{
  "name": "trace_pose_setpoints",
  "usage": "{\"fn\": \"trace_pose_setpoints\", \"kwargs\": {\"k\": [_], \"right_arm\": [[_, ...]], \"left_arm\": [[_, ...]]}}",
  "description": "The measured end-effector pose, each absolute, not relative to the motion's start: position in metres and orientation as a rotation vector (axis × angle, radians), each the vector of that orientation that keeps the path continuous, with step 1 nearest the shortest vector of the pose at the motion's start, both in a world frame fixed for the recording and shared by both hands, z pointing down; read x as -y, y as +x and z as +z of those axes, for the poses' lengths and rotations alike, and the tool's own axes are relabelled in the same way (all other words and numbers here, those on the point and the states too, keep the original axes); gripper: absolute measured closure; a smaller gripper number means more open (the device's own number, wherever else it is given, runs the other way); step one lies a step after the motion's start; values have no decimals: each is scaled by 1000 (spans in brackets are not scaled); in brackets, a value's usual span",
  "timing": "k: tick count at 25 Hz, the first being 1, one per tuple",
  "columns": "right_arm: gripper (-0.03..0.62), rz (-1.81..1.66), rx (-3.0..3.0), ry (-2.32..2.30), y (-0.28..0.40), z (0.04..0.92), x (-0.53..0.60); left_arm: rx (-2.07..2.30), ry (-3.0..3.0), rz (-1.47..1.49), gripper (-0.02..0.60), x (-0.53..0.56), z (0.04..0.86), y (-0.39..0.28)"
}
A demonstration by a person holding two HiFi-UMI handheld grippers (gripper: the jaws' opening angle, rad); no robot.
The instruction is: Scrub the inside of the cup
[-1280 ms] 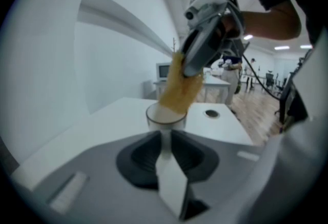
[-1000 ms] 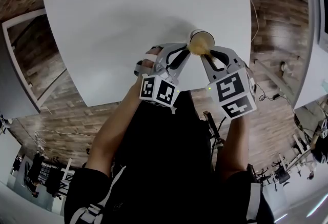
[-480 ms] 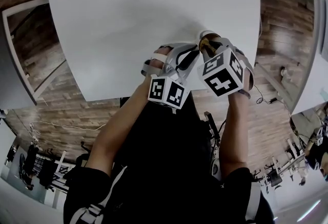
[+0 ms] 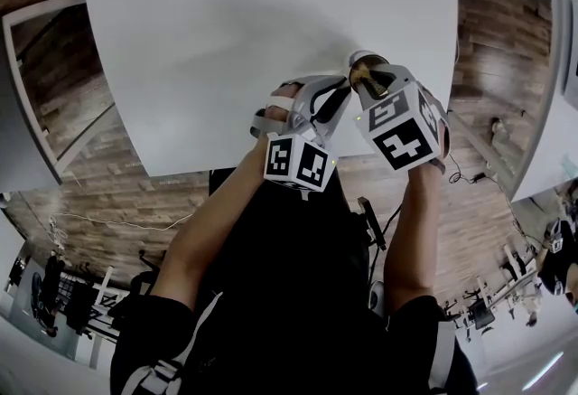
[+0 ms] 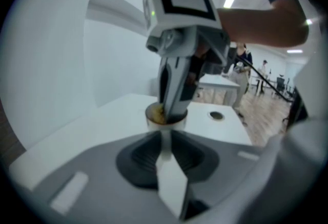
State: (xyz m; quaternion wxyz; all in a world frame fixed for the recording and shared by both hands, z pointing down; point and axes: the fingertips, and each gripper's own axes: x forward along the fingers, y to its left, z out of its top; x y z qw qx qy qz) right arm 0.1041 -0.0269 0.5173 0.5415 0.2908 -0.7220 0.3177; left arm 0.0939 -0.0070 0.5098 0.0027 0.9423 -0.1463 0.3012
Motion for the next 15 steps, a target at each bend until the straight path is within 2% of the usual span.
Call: {"fn": "trace_pose_setpoints", "kwargs": {"k": [6, 15], "right_arm": [[565, 802, 1802, 715, 103, 473, 18], [565, 797, 1691, 826, 104, 522, 30]], "left_arm": [[467, 2922, 935, 515, 5, 509, 92], [499, 2899, 964, 515, 2, 509, 92]]}}
